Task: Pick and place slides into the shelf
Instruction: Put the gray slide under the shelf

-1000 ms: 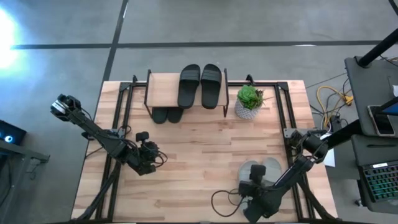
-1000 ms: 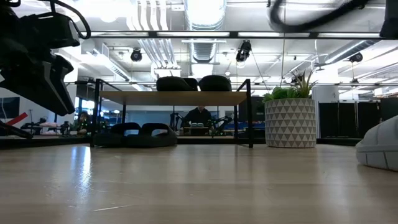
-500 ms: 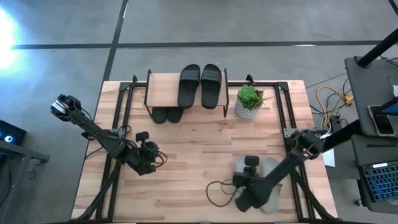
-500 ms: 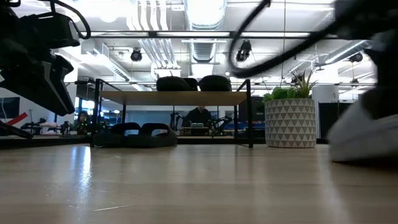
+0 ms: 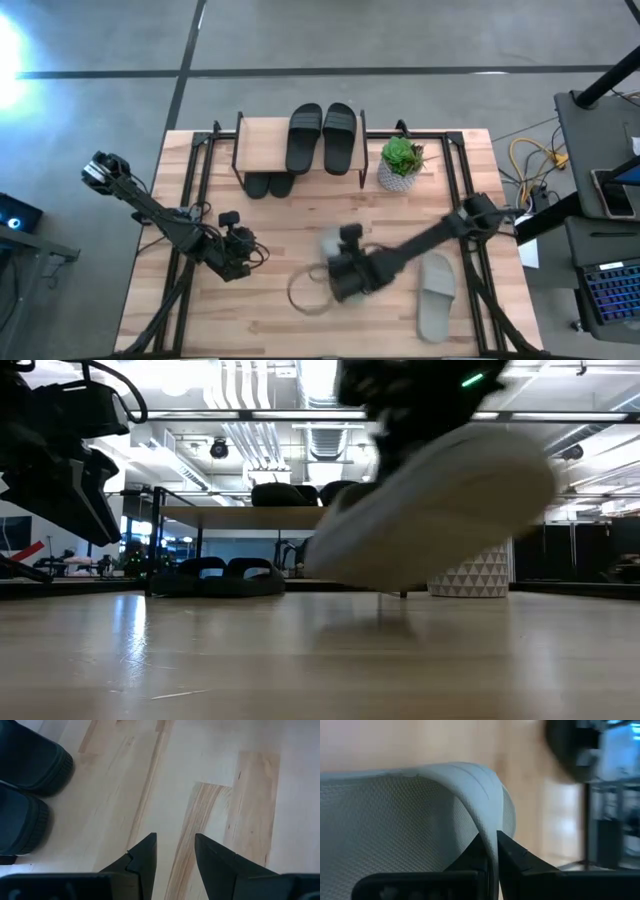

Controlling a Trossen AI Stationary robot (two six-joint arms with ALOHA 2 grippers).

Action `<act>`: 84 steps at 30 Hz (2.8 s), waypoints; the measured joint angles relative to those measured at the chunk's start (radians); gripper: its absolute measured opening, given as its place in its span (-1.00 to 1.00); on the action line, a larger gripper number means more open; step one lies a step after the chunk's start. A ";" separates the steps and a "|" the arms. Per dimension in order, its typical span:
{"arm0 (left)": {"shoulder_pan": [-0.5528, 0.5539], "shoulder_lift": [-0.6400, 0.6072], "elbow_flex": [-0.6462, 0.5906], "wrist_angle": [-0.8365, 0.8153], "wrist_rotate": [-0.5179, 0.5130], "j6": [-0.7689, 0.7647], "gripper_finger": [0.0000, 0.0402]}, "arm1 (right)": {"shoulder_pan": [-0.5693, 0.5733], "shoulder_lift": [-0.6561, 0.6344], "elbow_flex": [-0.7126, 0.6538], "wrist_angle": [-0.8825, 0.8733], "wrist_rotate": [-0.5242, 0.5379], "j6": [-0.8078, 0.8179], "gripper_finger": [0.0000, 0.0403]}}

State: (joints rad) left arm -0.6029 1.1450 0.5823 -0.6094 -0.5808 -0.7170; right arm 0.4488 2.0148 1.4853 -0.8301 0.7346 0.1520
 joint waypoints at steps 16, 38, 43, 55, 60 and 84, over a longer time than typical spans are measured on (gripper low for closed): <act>0.002 0.000 0.000 -0.024 -0.056 0.047 -0.41 | -0.301 0.098 -0.001 0.421 0.054 -0.543 -0.94; 0.005 -0.002 -0.004 -0.090 -0.056 0.051 -0.41 | -0.461 0.364 0.322 0.385 0.268 -0.486 -0.94; 0.006 -0.001 -0.005 -0.091 -0.056 0.052 -0.41 | -0.462 0.360 0.370 0.194 0.242 -0.309 -0.93; 0.006 -0.001 -0.005 -0.090 -0.056 0.052 -0.41 | -0.435 0.358 0.390 0.027 0.205 -0.078 -0.53; 0.006 -0.001 -0.005 -0.090 -0.055 0.052 -0.41 | -0.413 0.358 0.440 0.035 0.206 -0.082 -0.45; 0.006 -0.003 -0.005 -0.089 -0.050 0.048 -0.41 | -0.379 0.369 0.485 -0.099 0.144 -0.009 -0.05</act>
State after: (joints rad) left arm -0.5968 1.1423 0.5777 -0.6979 -0.6308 -0.6693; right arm 0.0697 2.3833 1.9703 -0.9291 0.8781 0.1428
